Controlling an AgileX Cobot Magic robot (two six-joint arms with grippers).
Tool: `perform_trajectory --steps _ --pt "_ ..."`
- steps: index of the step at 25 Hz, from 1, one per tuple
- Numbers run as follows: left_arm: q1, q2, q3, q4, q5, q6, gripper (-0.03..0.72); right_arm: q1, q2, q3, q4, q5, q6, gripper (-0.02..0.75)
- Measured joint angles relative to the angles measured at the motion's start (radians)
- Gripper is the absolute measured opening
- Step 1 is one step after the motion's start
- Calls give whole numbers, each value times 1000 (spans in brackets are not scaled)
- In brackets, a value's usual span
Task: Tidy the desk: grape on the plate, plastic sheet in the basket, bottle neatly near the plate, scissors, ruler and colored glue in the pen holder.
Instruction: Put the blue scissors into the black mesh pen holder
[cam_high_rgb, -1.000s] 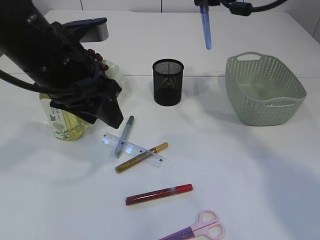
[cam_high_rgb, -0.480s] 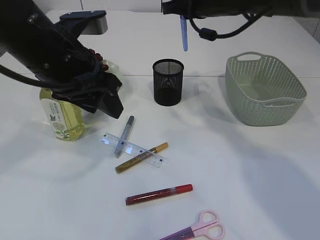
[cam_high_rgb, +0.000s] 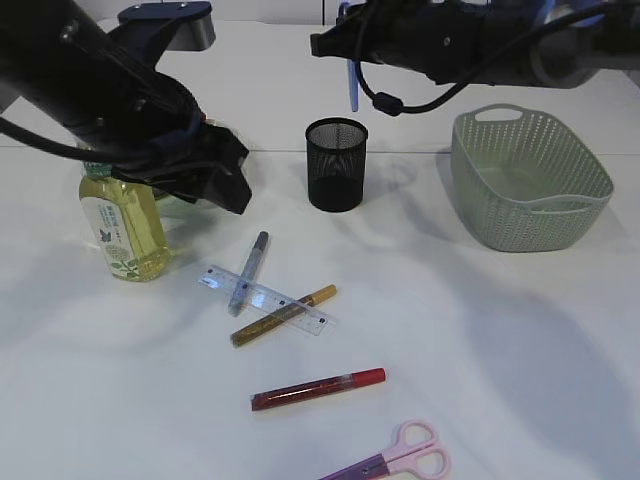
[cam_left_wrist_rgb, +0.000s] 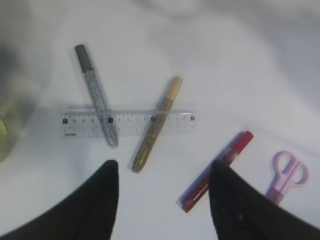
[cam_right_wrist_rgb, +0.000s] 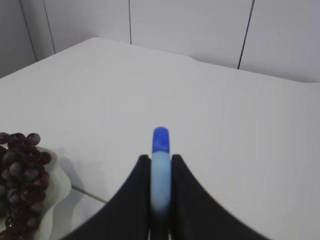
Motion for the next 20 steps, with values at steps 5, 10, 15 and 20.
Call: perform_trajectory --steps 5,10,15,20 --pt "0 0 0 1 -19 0 423 0 38 -13 0 -27 16 81" --pt "0 0 0 2 -25 0 423 4 69 -13 2 -52 41 81" --pt "0 0 0 4 -27 0 423 12 82 -15 3 -76 55 81" --pt "0 0 0 4 -27 0 422 12 112 -38 3 -81 60 81"
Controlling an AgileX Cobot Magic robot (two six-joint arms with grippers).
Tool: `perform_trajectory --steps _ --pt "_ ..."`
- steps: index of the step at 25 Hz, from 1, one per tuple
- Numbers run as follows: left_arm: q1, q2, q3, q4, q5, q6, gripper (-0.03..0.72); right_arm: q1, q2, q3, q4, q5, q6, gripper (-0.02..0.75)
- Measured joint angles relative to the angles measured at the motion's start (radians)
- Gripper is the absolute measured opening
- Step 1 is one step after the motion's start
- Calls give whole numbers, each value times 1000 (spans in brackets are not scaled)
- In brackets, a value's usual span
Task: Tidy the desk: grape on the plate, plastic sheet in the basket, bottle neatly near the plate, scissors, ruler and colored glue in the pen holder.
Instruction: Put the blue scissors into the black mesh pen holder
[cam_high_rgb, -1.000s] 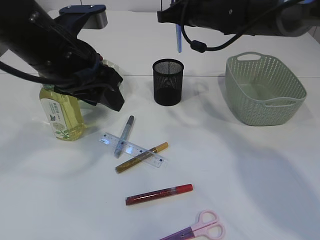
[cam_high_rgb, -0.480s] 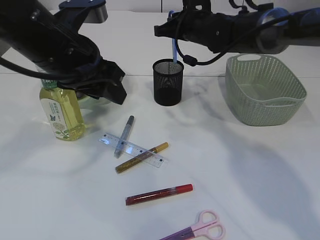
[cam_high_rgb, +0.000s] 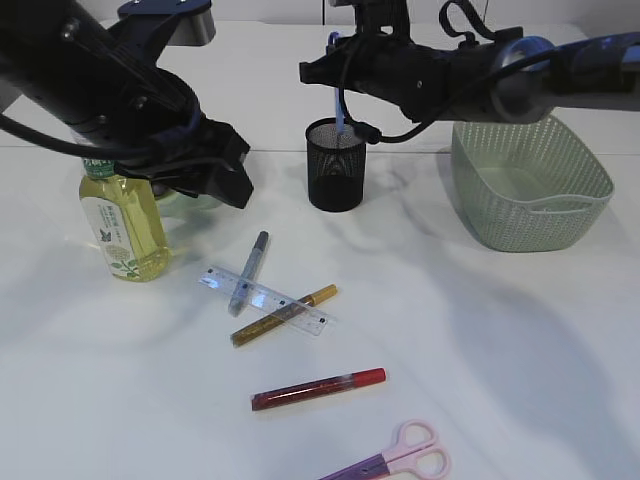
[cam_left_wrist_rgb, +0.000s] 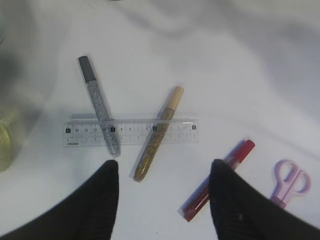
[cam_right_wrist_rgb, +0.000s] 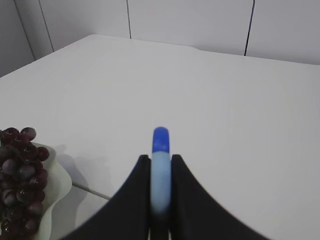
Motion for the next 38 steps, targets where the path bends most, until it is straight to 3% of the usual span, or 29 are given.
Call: perform_trajectory --steps 6,12,15,25,38 --pt "0 0 0 1 0 0 422 0 12 -17 0 4 1 118" --pt "0 0 0 1 0 0 422 0 12 -20 0 40 3 302" --pt "0 0 0 1 0 0 422 0 12 -20 0 58 4 353" --pt "0 0 0 10 0 -2 417 0 7 -102 14 244 4 368" --pt "0 0 0 15 3 -2 418 -14 -214 -125 19 700 4 368"
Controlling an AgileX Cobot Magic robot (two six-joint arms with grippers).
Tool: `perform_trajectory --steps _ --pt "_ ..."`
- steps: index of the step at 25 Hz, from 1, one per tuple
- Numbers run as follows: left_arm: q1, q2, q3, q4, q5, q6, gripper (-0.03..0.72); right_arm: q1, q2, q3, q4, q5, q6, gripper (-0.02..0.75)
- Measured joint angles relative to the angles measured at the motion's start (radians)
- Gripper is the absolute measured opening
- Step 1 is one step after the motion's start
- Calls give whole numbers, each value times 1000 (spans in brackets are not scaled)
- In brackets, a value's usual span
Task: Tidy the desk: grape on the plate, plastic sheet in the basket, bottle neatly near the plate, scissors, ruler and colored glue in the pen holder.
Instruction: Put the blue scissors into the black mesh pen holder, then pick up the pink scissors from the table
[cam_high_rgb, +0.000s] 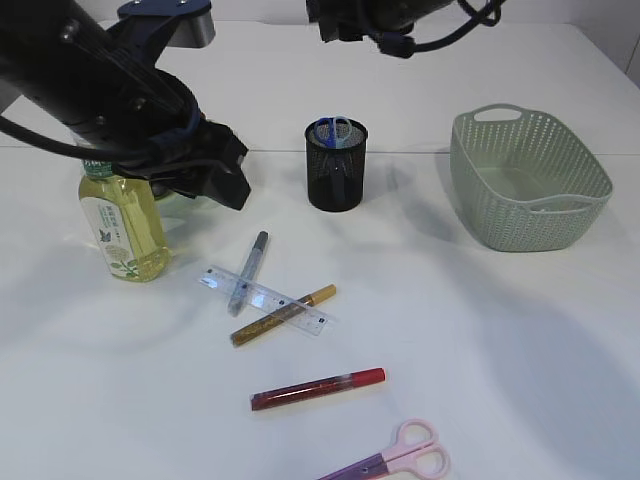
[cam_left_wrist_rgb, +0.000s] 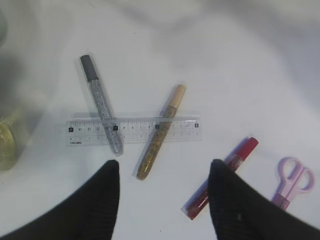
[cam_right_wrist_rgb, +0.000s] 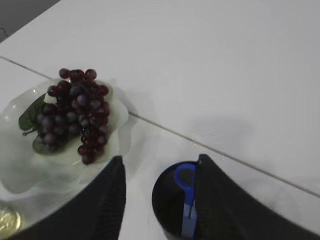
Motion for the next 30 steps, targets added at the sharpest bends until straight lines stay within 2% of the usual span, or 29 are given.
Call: perform_trajectory --steps 4,7,11,19,25,30 --pt "0 0 0 0 17 0 418 -2 -80 -2 -2 211 0 368" --pt "0 0 0 0 35 0 418 -2 -130 -4 -6 425 0 368" --pt "1 0 0 1 85 42 418 -2 -165 -5 -6 675 22 367" --pt "-17 0 0 10 186 126 418 -2 -185 -6 41 725 129 366" --pt "-76 0 0 10 211 173 417 -2 -258 -4 14 727 219 366" --pt "-155 0 -5 22 230 187 415 -2 -421 118 -41 728 269 365"
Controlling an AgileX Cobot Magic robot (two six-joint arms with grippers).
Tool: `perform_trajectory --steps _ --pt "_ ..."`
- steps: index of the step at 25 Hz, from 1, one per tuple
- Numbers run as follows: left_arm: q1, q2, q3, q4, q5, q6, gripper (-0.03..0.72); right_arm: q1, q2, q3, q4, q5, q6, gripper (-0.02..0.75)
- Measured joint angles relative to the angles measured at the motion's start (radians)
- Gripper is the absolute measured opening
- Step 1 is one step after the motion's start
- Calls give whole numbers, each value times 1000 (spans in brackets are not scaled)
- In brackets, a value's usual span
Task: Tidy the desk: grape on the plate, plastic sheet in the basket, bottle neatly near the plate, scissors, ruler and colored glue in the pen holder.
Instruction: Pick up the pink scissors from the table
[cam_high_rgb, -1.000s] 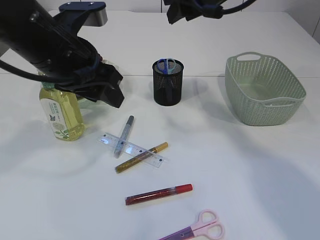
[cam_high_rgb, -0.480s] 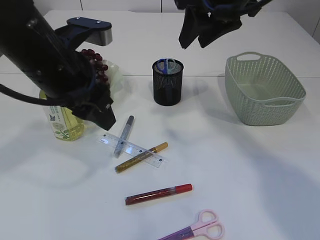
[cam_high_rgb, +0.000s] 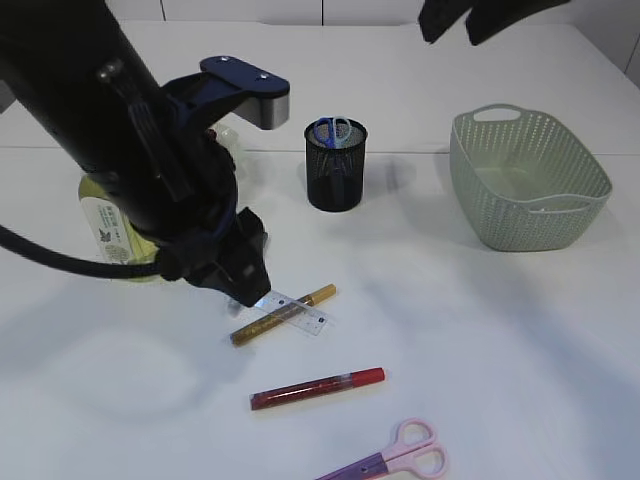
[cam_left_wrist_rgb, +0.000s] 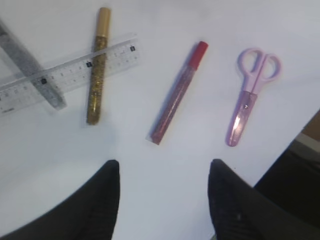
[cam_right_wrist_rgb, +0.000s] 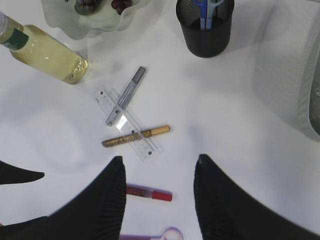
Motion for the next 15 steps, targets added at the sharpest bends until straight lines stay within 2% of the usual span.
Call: perform_trajectory --steps 9,15 --pt "-147 0 -19 18 67 5 414 0 -384 412 -2 2 58 365" --pt "-239 71 -19 43 99 -11 414 0 -650 695 55 4 104 365"
